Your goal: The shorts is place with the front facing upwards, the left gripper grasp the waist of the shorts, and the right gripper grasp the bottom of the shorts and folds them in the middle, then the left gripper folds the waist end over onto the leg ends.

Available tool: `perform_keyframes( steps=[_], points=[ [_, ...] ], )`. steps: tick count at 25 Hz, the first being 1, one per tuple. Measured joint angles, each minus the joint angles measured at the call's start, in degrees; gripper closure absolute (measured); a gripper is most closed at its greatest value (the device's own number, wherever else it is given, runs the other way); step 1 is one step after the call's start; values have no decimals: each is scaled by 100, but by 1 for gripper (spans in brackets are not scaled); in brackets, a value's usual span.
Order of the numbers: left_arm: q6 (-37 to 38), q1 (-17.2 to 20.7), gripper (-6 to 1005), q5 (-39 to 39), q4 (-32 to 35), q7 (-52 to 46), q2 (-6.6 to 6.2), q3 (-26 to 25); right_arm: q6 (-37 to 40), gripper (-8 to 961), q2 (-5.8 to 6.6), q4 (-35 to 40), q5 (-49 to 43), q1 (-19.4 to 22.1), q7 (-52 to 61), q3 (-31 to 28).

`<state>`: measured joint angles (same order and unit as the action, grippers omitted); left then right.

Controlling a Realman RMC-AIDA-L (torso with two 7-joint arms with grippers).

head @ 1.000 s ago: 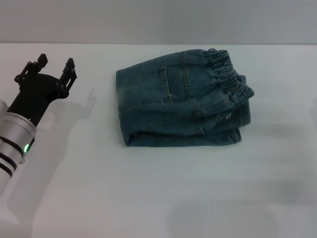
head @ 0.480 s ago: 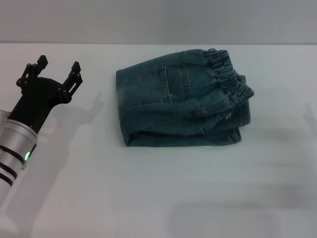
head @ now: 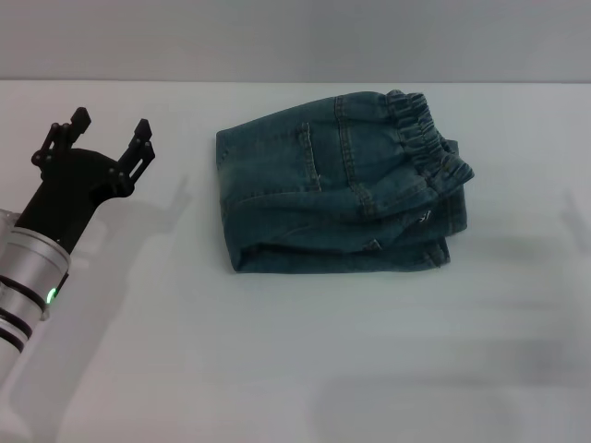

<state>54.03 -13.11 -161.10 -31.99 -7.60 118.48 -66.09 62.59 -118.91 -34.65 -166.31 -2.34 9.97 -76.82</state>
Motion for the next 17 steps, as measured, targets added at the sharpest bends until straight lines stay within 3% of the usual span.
perform_keyframes(
  steps=[17],
  points=[
    [143,119,197,44,-41,-17,0,-10,-10,118,-2,109,-25,-140,-5,0]
  ],
)
